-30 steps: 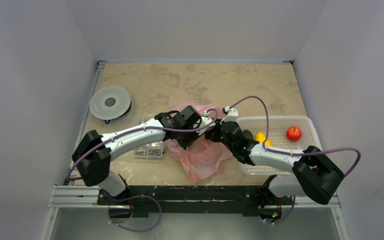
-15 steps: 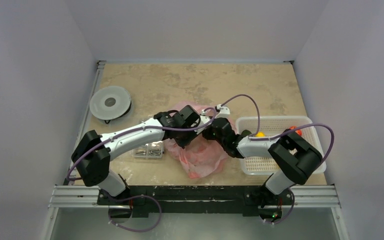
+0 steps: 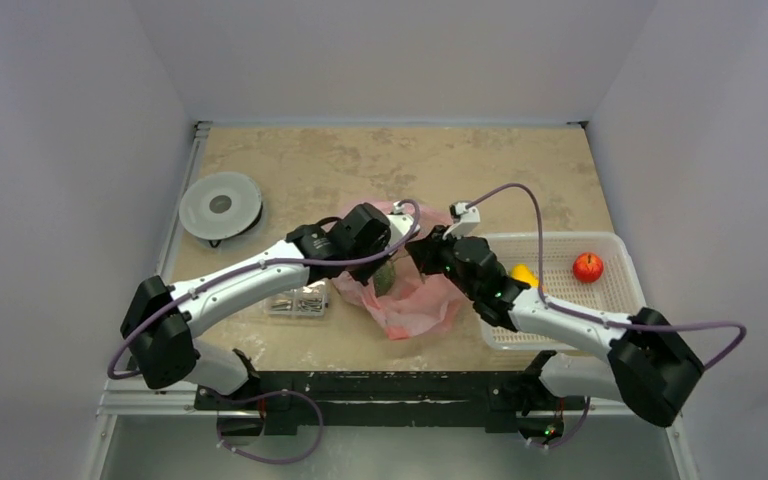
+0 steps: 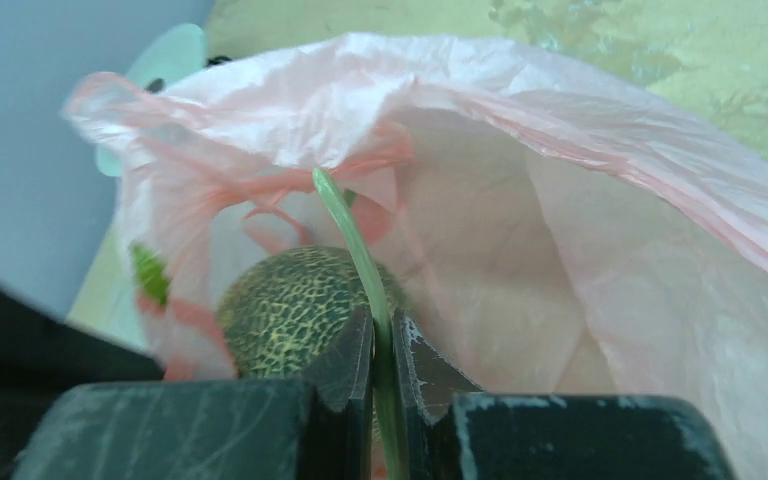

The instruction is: Take the fake fruits out of the plastic bag

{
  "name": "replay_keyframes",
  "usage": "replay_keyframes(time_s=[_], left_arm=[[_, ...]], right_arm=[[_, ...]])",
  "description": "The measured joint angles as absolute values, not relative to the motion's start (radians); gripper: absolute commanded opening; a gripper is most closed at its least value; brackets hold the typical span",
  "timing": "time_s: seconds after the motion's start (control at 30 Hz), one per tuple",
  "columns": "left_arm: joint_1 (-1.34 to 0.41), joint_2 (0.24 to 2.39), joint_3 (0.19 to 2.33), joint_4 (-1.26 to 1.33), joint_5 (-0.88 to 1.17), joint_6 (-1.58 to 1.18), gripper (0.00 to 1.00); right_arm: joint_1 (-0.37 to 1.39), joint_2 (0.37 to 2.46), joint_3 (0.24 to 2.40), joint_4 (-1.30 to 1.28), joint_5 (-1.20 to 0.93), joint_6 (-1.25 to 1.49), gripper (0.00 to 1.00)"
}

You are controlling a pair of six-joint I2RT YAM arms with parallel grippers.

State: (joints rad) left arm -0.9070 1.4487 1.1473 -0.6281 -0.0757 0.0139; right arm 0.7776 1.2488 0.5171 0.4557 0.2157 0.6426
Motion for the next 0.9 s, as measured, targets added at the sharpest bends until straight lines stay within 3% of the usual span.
replay_keyframes(time_s=[0.27,0.53,0.9], left_arm=[[-0.883,1.428,1.147,-0.6,-0.145,-0.016,0.0],[-0.883,1.444,1.147,-0.602,-0.169,-0.018,0.0],[-0.825,1.453,1.159,-0.605,-0.172,-0.027,0.0]], right_arm=[[0.778,1.003,0.528,0.309,0.21,0.624,0.0],[0.778,0.96,0.735,0.105,0.227,0.619,0.0],[0.778,0.805,1.006,-0.256,0.559,0.52,0.0]])
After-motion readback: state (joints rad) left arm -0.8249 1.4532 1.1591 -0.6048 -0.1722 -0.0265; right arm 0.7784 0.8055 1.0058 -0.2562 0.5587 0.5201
